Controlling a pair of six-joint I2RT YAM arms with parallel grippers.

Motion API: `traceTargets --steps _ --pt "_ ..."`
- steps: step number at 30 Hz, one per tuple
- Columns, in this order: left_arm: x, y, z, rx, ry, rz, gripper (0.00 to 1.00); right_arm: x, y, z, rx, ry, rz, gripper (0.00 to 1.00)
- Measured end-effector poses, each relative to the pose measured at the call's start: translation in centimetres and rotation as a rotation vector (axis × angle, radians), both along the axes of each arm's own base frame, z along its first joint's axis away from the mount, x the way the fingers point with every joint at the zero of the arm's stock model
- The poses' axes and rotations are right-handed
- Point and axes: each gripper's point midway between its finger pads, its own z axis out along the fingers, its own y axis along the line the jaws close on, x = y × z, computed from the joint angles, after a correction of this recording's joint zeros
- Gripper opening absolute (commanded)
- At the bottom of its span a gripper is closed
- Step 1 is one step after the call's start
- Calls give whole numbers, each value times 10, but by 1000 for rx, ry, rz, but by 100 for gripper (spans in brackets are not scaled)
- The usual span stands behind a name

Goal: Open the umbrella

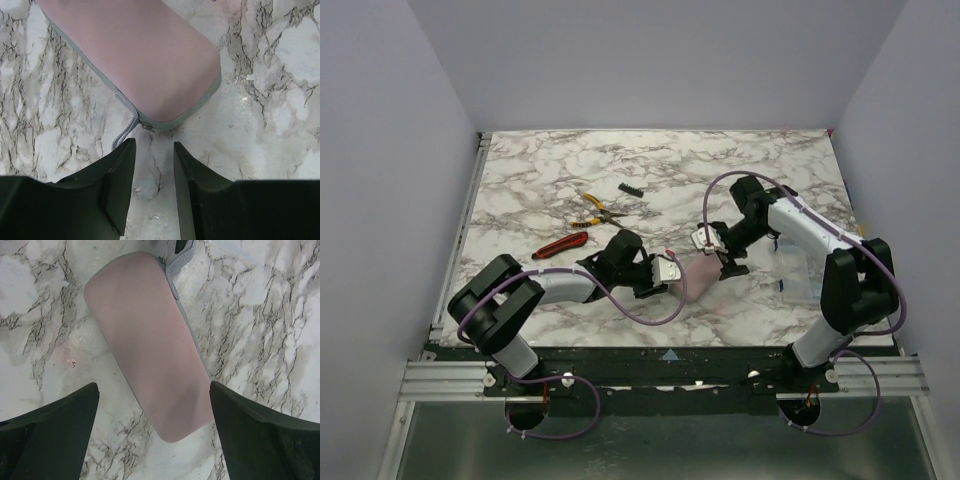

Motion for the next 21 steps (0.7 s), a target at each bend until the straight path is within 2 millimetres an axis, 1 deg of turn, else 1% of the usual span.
traceTargets --steps 5,12,15,21 --pt "0 -2 2 -10 -10 -9 39 -2 7 -10 -7 2 53 91" --pt "-2 -5 0 -9 -15 -28 39 -2 4 -27 -43 8 97 83" --pt "-4 -5 -7 2 -2 -34 39 1 6 -29 -40 -7 107 78" --pt "-3 -10 -13 12 9 -41 39 5 7 -31 -34 -36 127 74"
